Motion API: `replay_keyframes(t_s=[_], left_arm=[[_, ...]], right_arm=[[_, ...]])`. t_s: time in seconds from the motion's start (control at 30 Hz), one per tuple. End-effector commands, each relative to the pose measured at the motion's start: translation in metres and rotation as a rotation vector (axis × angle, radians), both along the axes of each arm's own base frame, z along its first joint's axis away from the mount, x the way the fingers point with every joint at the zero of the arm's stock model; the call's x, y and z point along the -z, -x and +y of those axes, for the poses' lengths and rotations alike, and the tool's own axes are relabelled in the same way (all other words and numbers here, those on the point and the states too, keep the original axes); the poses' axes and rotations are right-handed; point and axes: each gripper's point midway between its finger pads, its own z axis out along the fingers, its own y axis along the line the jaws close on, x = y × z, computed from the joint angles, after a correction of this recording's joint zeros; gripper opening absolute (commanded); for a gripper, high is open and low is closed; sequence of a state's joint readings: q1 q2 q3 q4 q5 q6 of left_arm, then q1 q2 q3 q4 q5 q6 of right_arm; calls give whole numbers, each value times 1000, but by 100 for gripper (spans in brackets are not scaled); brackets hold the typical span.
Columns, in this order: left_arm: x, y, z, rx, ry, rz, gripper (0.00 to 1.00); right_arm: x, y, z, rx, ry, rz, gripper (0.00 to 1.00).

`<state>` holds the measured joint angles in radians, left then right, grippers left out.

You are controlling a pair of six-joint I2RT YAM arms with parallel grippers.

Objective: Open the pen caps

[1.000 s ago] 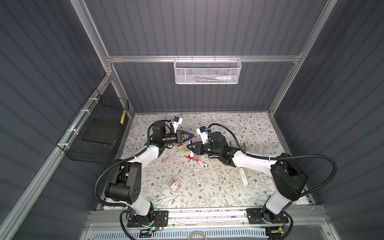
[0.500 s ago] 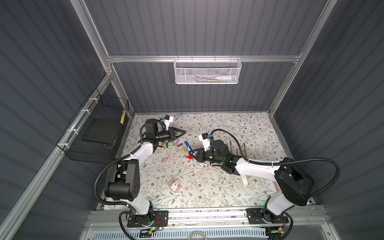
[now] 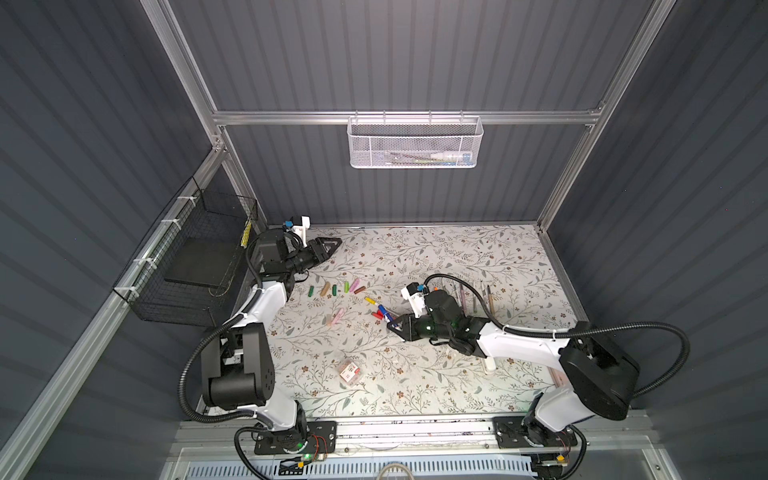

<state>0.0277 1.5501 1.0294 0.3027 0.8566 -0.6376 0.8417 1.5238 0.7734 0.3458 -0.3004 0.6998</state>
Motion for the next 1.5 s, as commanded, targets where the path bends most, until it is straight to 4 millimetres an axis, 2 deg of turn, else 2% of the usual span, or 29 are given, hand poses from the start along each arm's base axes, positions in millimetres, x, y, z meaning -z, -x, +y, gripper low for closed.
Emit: replay_keyframes(t_s=[0.0,0.13,0.23,0.4,0.47,0.67,0.97,1.03,1.23,1.37,1.47], left_arm=[[-16,33,-35,148,16,-82,69],[-32,52,-61,256,99,-123,73],[-44,64,-77,322,134,-175,74],[-39,71,-93,369,144,-154,77],[-39,76,-99,389,146,-161,75],[-46,86,-115,450,171,-154,59],[-43,94,-131,498,172,-135,57],[-41,93,-134,504,170,-113,48],[-38,98,-140,526,167,-111,30],[-41,97,-140,526,171,-116,23],[-43,97,-140,528,168,-118,22]], right_arm=[[-33,-22,-6,83,-85,-93,0],[-71,-33,5,81,-161,-180,0],[-90,-40,8,97,-201,-236,0],[-115,-44,14,88,-261,-287,0],[-117,-46,13,98,-264,-300,0],[-122,-48,15,91,-270,-325,0],[-122,-56,13,100,-230,-385,0],[-123,-59,12,109,-223,-396,0],[-125,-65,5,133,-217,-440,0],[-122,-67,4,134,-214,-433,0],[-119,-69,4,136,-212,-422,0]])
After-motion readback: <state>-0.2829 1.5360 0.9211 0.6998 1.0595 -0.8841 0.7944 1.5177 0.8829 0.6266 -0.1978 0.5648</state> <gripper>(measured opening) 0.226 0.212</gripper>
